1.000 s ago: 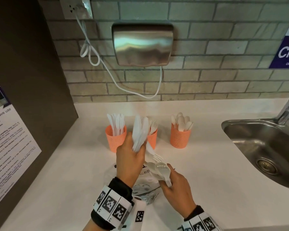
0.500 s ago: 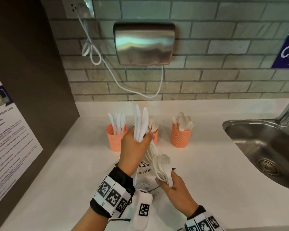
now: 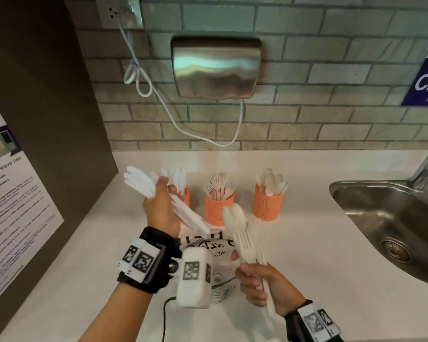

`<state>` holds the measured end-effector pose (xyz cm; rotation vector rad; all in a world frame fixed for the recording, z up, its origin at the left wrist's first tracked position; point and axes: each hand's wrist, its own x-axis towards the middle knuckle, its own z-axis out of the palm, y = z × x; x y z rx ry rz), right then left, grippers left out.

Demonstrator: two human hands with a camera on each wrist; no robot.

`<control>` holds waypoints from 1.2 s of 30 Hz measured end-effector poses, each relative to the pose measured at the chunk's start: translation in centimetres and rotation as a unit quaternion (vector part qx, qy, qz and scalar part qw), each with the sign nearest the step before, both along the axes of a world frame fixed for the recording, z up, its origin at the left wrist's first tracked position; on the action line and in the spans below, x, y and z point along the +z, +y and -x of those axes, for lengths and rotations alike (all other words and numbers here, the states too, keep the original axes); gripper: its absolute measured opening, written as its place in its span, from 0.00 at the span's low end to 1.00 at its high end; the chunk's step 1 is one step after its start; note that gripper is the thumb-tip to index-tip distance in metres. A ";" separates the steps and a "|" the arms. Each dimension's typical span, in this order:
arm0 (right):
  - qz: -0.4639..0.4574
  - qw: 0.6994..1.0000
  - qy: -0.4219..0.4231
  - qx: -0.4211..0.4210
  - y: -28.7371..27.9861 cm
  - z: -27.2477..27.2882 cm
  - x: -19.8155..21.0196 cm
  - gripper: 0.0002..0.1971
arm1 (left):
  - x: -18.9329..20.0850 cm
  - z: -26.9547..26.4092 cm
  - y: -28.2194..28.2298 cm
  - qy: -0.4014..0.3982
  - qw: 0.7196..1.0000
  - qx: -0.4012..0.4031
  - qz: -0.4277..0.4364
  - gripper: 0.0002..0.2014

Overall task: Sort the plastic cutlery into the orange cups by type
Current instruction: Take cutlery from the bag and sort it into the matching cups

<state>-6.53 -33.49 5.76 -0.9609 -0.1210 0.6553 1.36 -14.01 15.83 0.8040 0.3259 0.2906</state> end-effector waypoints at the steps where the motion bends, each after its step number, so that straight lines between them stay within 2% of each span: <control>1: -0.055 0.998 0.021 0.021 -0.2 -0.3 0.0 0.13 | -0.4 0.1 0.3 0.009 0.998 -0.028 0.051 0.09; 3: -0.138 0.988 0.030 0.056 -0.4 -0.8 0.2 0.08 | -1.6 0.5 0.6 0.025 0.993 -0.074 0.084 0.08; 6: -0.196 0.980 0.013 0.043 -0.4 -1.1 0.6 0.14 | -3.4 0.8 0.6 0.073 0.993 -0.088 0.031 0.03; 9: -0.228 0.972 0.019 0.054 -0.5 -1.5 0.6 0.14 | -4.7 1.0 0.4 0.099 0.988 -0.114 0.007 0.09; 13: -0.246 0.967 0.059 0.028 -0.3 -2.0 0.4 0.07 | -5.6 1.0 0.3 0.120 0.985 -0.126 -0.008 0.10; 14: -0.233 0.970 0.069 0.003 -0.1 -2.1 0.3 0.06 | -5.6 0.9 0.4 0.122 0.985 -0.122 -0.020 0.10; 16: -0.131 0.986 0.062 -0.085 -0.1 -1.9 0.5 0.17 | -5.1 0.3 0.6 0.107 0.988 -0.094 -0.052 0.10; 18: -0.025 0.987 0.033 -0.158 0.1 -1.7 1.1 0.23 | -3.9 -0.6 1.0 0.066 0.991 -0.064 -0.102 0.10; 22: 0.084 0.963 -0.024 -0.254 0.0 -1.7 2.1 0.17 | -0.7 -4.1 2.4 -0.016 0.977 0.004 -0.212 0.14; 28: 0.185 0.933 -0.076 -0.298 -0.5 -2.5 3.2 0.19 | 1.4 -11.1 4.4 -0.076 0.964 0.093 -0.237 0.10; 30: 0.199 0.929 -0.072 -0.304 -0.6 -2.9 3.5 0.19 | 1.0 -12.8 4.9 -0.092 0.949 0.104 -0.282 0.12; 33: 0.214 0.923 -0.058 -0.313 -0.6 -3.6 3.8 0.21 | -0.5 -14.6 4.9 -0.109 0.922 0.096 -0.359 0.14; 36: 0.234 0.917 -0.058 -0.319 -0.5 -4.1 3.7 0.20 | -2.7 -15.8 4.7 -0.109 0.910 0.061 -0.395 0.15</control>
